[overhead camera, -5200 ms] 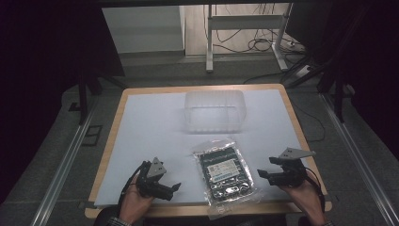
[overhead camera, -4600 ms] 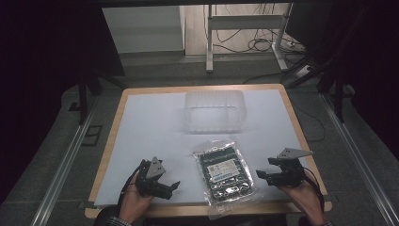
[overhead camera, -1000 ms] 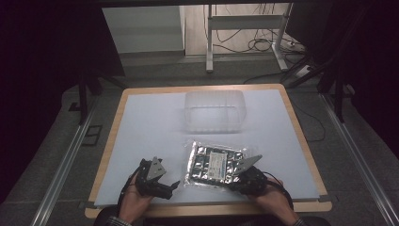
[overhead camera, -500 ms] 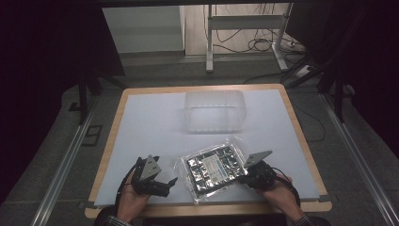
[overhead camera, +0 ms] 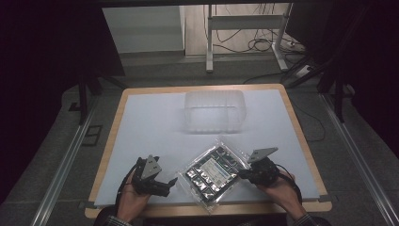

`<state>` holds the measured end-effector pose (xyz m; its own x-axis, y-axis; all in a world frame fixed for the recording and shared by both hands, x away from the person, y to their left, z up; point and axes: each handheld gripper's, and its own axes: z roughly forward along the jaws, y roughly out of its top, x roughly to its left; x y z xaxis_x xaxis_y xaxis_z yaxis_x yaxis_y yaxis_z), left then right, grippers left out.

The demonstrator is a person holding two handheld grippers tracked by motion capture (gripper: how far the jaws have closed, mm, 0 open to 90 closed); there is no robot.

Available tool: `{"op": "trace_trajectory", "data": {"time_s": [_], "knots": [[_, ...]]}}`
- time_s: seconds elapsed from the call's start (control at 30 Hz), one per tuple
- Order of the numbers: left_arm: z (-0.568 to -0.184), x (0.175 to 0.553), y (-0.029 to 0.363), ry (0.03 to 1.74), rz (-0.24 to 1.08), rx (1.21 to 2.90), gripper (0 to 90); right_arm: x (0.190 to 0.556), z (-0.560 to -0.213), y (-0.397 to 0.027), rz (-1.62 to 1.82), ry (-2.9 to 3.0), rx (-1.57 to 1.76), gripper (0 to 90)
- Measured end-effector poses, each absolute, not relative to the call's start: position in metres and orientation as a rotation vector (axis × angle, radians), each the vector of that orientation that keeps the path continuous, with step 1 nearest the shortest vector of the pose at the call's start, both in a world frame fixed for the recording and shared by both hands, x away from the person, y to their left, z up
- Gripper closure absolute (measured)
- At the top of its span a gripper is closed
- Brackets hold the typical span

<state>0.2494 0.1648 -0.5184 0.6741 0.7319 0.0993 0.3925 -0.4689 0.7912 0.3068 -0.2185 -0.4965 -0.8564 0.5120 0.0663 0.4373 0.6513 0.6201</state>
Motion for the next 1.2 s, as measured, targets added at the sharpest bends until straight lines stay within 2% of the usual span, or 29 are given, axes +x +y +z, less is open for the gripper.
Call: {"op": "trace_trajectory", "data": {"time_s": [0.2, 0.4, 1.2], "knots": [[-0.519, 0.250, 0.165, 0.860, 0.562, 2.113, 2.1, 0.311, -0.489, -0.223, 1.050, 2.702, 0.824, 77.6], [-0.519, 0.250, 0.164, 0.860, 0.557, 2.117, 2.1, 0.317, -0.486, -0.224, 1.068, 2.662, 0.810, 74.6], [-0.521, 0.251, 0.162, 0.855, 0.552, 2.133, 2.0, 0.363, -0.492, -0.244, 1.091, 2.486, 0.903, 39.6]]}}
